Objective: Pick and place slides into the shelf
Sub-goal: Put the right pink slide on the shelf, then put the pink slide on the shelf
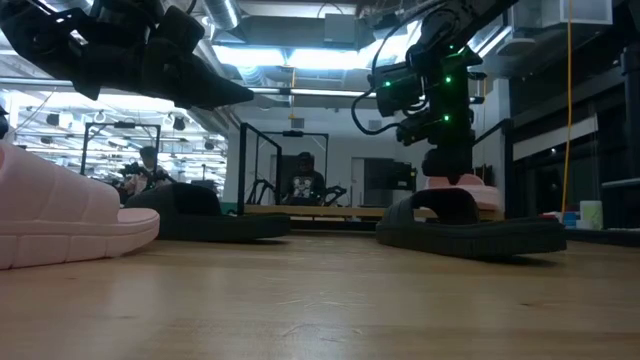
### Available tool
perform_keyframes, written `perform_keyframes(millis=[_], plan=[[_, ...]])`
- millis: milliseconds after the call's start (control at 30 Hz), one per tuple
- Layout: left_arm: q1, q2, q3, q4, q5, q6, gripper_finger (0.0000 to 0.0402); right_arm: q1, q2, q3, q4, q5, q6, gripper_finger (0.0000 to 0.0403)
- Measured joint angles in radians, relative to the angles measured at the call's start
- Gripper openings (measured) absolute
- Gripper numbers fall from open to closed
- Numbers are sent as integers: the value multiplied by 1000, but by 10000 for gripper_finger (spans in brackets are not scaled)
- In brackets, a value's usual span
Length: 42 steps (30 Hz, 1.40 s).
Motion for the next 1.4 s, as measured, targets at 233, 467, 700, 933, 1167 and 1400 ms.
perform_keyframes(millis=[233,467,700,933,1167,1400], plan=[[0,0,0,0,0,-1,0,2,0,1,2,-11,-25,101],[0,0,0,-2,0,-2,0,2,0,40,4,-31,-45,102],[0,0,0,-2,0,-24,0,3,0,73,-5,-60,-53,102],[0,0,0,-2,0,-24,0,3,0,133,-93,-105,-43,102],[0,0,0,-3,0,-24,0,8,0,238,-163,-202,-23,101],[0,0,0,-3,0,-24,0,35,0,355,-230,-260,6,101]])
